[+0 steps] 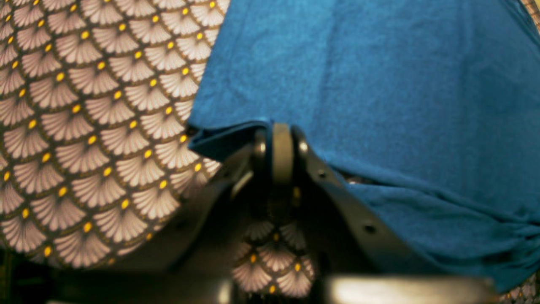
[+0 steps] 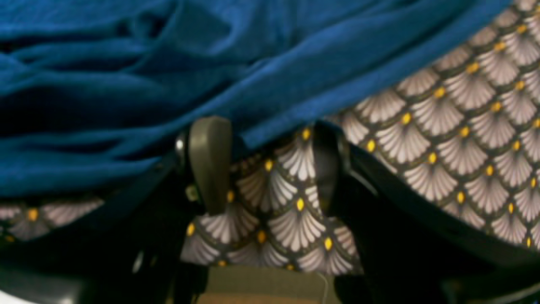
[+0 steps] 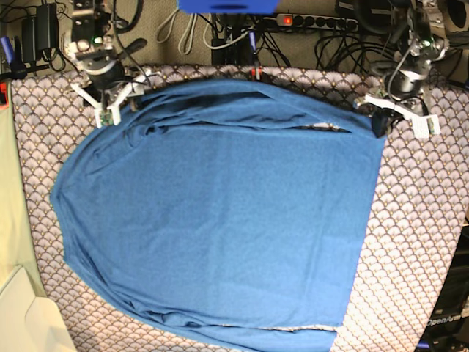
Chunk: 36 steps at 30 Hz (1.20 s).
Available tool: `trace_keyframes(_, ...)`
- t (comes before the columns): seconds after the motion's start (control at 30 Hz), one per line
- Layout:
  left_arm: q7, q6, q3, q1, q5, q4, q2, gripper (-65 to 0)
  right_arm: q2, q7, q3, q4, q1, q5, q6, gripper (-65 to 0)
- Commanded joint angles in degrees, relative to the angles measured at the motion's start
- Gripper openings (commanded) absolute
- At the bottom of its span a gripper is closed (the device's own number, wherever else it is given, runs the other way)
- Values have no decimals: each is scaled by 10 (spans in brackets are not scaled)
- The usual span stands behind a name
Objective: Fold the T-shirt properly
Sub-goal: 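Lower both grippers and grasp the hem corners of the blue shirt, then lift the hem with both grippers and pull it toward the robot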
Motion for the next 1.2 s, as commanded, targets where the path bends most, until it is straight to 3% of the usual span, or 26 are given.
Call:
trace_keyframes(0.0,-13,-2,-2,-4,-5,11,-5,-646,2,11,1,2,2,-1,-1,-325)
trace_keyframes(0.33,-12,-2,-2,-11,-5,10,-5,-646,1,7,3,-27,24,-1,-1,-352)
trace_keyframes(0.4,-12,-2,-2,-16,-5,10,-5,-646,1,7,3,-25,24,-1,-1,-427)
trace_keyframes(0.53,-12,-2,-2,-18,-5,10,-5,-646,1,7,3,-24,23,-1,-1,-644)
trace_keyframes(0.73,-8,-2,-2,-35,-5,11,-5,-646,1,7,3,-15,21,-1,-1,-636)
trace_keyframes(0.9,45,-2,-3,-68,-5,9,-5,-647,2,7,3,51,10,-1,-1,-636)
trace_keyframes(1.17,62,-1,-4,-111,-5,4,-5,-647,3,7,3,79,35,-3,-1,-636)
